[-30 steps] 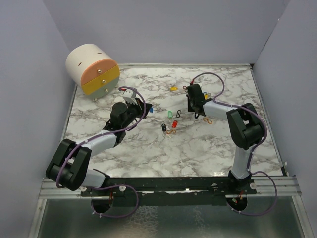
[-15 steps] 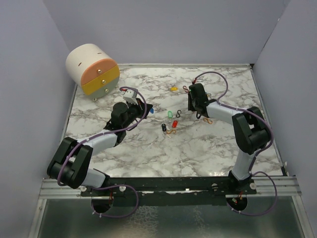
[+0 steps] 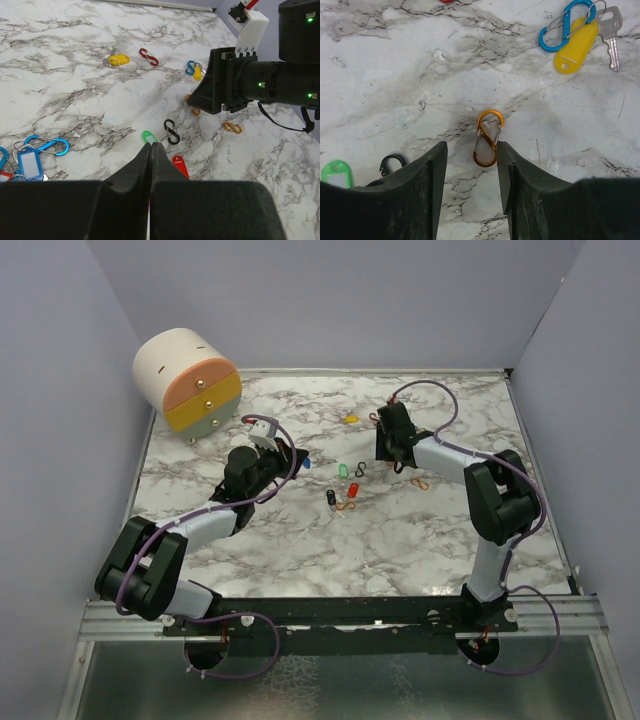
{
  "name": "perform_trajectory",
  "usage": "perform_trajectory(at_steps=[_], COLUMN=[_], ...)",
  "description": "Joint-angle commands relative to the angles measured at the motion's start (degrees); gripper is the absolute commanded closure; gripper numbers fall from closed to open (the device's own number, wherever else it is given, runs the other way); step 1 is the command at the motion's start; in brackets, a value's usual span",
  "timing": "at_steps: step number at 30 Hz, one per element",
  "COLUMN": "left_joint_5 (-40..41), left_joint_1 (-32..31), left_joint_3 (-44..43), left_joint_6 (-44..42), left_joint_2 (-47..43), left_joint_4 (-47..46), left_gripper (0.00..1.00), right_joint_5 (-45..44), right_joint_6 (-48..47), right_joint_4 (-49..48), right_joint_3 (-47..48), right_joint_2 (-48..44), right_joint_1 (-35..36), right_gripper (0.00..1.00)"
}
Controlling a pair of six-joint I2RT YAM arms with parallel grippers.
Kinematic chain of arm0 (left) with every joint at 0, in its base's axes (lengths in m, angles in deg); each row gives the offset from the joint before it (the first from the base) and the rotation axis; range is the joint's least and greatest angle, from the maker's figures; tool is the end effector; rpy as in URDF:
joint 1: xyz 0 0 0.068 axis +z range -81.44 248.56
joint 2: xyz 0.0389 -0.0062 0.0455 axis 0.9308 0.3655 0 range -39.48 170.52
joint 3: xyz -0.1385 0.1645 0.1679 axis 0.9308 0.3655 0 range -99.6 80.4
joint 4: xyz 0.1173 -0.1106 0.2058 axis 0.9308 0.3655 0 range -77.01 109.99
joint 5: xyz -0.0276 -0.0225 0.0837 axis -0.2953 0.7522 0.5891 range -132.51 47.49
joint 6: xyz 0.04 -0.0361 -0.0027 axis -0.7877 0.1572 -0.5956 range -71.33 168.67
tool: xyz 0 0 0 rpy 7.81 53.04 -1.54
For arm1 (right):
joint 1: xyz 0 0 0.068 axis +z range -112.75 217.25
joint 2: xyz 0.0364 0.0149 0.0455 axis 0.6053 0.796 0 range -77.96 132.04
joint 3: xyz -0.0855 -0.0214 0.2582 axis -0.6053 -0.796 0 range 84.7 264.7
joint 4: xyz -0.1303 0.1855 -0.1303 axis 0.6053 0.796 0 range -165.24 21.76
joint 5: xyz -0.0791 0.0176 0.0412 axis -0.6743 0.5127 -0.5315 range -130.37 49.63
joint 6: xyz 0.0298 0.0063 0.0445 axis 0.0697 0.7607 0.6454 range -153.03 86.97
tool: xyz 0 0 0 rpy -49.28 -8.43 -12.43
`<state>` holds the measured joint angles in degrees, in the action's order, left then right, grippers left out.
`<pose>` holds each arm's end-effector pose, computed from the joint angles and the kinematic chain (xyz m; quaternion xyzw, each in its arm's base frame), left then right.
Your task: Put the keys on the keyring
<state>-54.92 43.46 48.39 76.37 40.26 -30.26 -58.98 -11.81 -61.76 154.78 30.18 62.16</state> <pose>0.2599 -0.1302 0.2238 0.0567 0.7314 -0.3711 0.5693 0.3667 0.1578 0.1762 0.0232 0.9330 -0.0131 0.3589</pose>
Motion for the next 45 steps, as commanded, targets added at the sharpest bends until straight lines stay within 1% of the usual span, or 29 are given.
perform_trajectory(at_steps=[1,13,21,29,32,35,39,45], left_joint_5=[-0.91,-0.69,-0.59,-0.52,-0.49,-0.52,-0.68,-1.38], left_joint_1=[0.00,-0.02,-0.01,-0.01,0.00,0.04,0.00,-0.07], left_joint_3=[-0.41,-0.33,-0.29,-0.33,-0.30,-0.28,-0.33,-0.62], left_joint_6=[-0.02,-0.04,-0.04,-0.09,-0.11,-0.11,-0.16,0.10], left_joint_2=[-0.69,-0.87,-0.73,-0.76,-0.74,-0.76,-0.69,-0.02], left_joint_4=[-2.20,-2.24,-2.20,-2.25,-2.23,-2.20,-2.20,-2.51], left_gripper=[1.00,1.00,1.00,1.00,1.00,1.00,1.00,1.00], right_joint_5=[-0.42,3.52,4.70,5.23,5.34,5.43,4.97,4.16], right_joint_6=[2.38,2.96,2.75,2.83,2.98,3.03,2.86,1.06], right_joint_4=[2.78,1.21,0.64,0.59,0.50,0.37,-0.40,-6.22], right_joint_3=[1.91,0.46,0.32,0.26,0.09,-0.08,-0.51,-5.75], right_joint_2=[2.22,4.06,5.28,6.25,6.40,6.41,5.95,-0.89], right_joint_1=[-1.09,-3.20,-3.30,-3.51,-3.60,-3.64,-3.72,-3.73], right_gripper=[0.55,0.54,0.58,0.79,0.91,0.99,0.99,0.99])
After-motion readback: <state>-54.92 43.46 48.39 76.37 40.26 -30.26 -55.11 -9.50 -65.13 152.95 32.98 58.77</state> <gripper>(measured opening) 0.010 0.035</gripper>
